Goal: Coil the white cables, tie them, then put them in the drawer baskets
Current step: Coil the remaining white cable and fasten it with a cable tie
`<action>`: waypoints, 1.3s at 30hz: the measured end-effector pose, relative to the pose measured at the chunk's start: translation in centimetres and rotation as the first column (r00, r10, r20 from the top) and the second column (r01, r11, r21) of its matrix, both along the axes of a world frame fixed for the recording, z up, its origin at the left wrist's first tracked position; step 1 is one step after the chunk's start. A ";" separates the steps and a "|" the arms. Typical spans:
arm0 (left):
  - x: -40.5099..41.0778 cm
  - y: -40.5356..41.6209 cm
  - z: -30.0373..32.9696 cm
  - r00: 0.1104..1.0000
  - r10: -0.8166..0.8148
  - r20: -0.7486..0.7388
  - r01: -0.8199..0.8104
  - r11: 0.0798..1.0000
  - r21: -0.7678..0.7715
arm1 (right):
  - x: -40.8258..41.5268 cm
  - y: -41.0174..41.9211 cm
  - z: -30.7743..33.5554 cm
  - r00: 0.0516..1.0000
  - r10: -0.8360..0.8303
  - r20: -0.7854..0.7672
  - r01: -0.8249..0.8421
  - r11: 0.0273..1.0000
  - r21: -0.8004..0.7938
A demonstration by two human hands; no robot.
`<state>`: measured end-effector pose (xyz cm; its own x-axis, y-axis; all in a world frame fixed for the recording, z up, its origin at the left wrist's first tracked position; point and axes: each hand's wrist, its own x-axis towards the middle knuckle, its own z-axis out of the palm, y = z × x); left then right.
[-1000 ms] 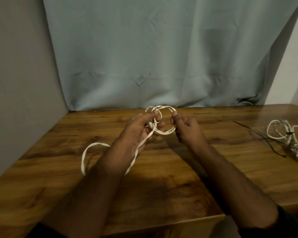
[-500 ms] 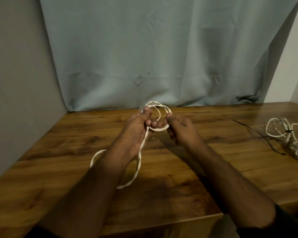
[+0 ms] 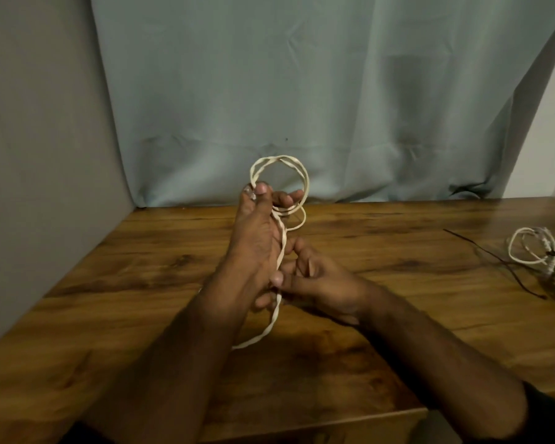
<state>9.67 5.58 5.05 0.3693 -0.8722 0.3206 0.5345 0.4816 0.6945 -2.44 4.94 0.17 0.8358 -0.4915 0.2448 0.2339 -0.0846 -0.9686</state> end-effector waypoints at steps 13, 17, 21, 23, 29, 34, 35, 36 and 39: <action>2.9 1.6 2.1 0.898 -0.173 -0.404 0.143 0.984 -0.104 | -3.6 -2.8 2.3 0.866 -0.495 0.066 0.459 0.841 0.286; 3.4 1.3 2.0 0.949 -0.050 -0.310 0.044 0.999 -0.024 | -4.3 -3.3 2.7 0.829 -0.456 0.323 0.253 0.822 0.510; 3.2 0.6 0.3 0.891 0.282 0.357 -0.282 0.958 -0.051 | -5.5 -3.6 3.4 0.797 -0.413 0.441 0.208 0.873 0.442; 2.9 0.3 -0.6 0.632 0.414 0.656 -0.390 0.900 -0.193 | -5.6 -4.2 3.3 0.788 -0.504 0.353 0.333 0.832 0.444; 0.6 0.4 -2.2 0.519 0.260 0.814 -0.201 0.963 -0.179 | -4.3 -3.5 2.7 0.847 -0.512 0.144 0.380 0.772 0.510; 0.3 0.1 -3.1 0.402 0.221 0.889 -0.227 0.964 -0.137 | -3.1 -2.1 2.2 0.759 -0.649 0.051 0.651 0.754 -0.088; 0.2 0.2 -3.1 0.398 0.215 0.892 -0.221 0.966 -0.135 | -2.9 -2.3 2.0 0.745 -0.660 0.093 0.666 0.729 -0.157; 0.0 0.3 -3.0 0.398 0.205 0.894 -0.209 0.969 -0.129 | -2.8 -2.2 1.9 0.739 -0.663 0.119 0.673 0.715 -0.188; -0.9 0.6 -2.7 0.465 0.173 0.868 -0.156 0.981 -0.112 | -2.6 -1.8 1.9 0.717 -0.688 0.110 0.694 0.689 -0.210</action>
<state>8.79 6.19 2.33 0.0284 -0.8187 0.5736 -0.4319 0.5074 0.7457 -5.05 3.11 2.05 0.2754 -0.8581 0.4334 0.0424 -0.4395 -0.8972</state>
